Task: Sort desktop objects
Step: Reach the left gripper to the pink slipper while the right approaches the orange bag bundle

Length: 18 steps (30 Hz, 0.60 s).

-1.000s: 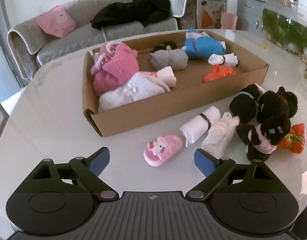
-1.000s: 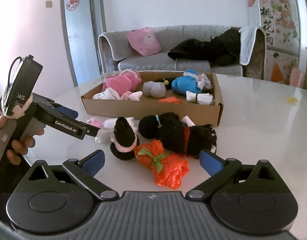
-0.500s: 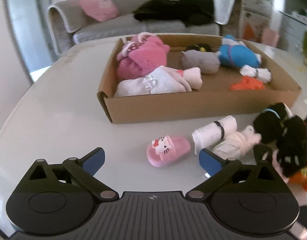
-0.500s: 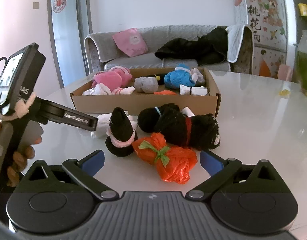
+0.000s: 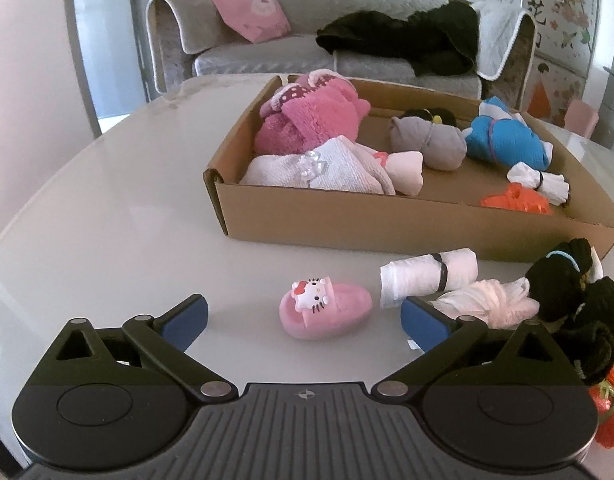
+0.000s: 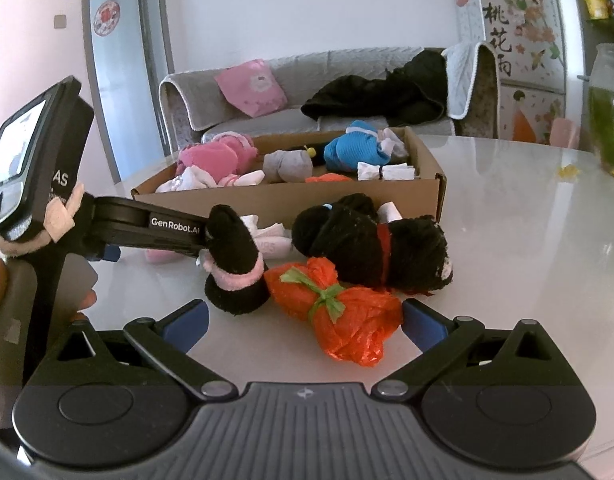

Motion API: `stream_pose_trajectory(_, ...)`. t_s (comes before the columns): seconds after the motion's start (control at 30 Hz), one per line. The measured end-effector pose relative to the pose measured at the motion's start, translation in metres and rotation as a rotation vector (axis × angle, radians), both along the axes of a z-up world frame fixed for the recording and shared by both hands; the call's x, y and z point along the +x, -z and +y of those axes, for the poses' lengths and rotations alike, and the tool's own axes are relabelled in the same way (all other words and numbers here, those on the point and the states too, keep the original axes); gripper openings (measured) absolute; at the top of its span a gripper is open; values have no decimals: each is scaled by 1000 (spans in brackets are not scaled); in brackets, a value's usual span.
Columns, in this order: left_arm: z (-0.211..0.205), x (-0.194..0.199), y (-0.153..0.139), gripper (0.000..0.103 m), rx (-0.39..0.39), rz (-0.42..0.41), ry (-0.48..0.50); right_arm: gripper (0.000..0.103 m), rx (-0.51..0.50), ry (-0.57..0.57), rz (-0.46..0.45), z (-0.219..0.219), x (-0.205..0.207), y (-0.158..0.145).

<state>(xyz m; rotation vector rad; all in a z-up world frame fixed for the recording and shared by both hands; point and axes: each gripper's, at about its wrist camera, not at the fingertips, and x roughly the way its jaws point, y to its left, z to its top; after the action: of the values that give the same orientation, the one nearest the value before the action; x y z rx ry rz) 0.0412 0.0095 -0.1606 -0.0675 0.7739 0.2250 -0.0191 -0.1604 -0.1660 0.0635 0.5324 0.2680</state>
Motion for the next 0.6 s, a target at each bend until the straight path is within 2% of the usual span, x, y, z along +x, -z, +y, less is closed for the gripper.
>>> stream_pose_trajectory(0.2, 3, -5, 2, 103, 7, -32, 8, 102, 21, 4, 2, -2, 1, 0)
stream_pose_trajectory(0.3, 5, -8, 1, 97, 6, -48, 13, 102, 24, 2, 6, -2, 3, 1)
stream_pose_trajectory(0.47, 3, -9, -1, 77, 10, -73, 44, 101, 21, 3, 7, 0, 5, 2)
stream_pose_trajectory(0.6, -4, -11, -2, 68, 21, -84, 60, 100, 17, 8, 10, 3, 6, 2)
